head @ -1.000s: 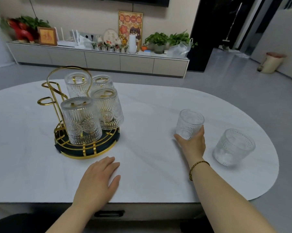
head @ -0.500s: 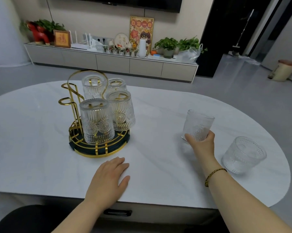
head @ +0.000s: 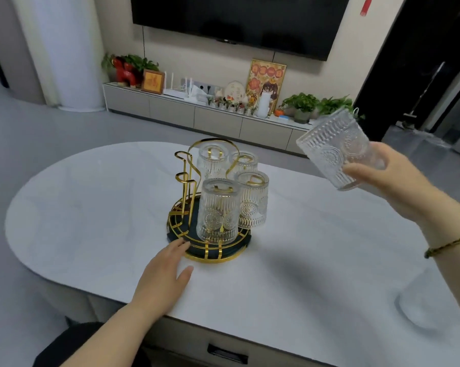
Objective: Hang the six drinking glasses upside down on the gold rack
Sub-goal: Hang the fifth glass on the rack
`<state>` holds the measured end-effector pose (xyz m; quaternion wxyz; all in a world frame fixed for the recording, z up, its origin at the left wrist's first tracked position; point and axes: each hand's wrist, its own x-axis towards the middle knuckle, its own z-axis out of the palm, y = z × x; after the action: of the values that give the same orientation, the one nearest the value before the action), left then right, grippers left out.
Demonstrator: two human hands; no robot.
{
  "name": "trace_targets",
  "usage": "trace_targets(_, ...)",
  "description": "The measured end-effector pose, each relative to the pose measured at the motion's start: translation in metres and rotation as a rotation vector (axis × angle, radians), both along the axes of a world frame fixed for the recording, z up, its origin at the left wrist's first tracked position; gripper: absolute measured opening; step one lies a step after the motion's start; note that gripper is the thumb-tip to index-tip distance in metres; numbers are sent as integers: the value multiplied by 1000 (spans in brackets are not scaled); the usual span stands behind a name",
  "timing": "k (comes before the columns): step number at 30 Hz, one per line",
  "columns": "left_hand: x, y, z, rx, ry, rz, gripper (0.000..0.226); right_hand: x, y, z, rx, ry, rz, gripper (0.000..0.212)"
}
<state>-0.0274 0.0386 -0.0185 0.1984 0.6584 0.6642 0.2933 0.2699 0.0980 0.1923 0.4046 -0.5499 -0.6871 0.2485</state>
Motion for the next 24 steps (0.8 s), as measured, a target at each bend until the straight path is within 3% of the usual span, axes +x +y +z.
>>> trace_targets(4, -9, 2, -7, -60, 85, -86, 60, -51, 15, 34, 36, -290, 16, 66)
trace_targets(9, -22, 4, -15, -65, 146, -103, 63, -130, 47, 64, 43, -364, 214, 69)
trace_targets(12, -28, 7, -18, -103, 181, -131, 64, -172, 63, 72, 81, -452, 249, 78)
trace_targets(18, -31, 14, -16, -8, 63, -131, 70, -226, 88, 63, 101, -613, 311, 75)
trace_targets(24, -27, 18, -17, -37, 96, -190, 69, -254, 96, 52, 92, -803, 338, 77)
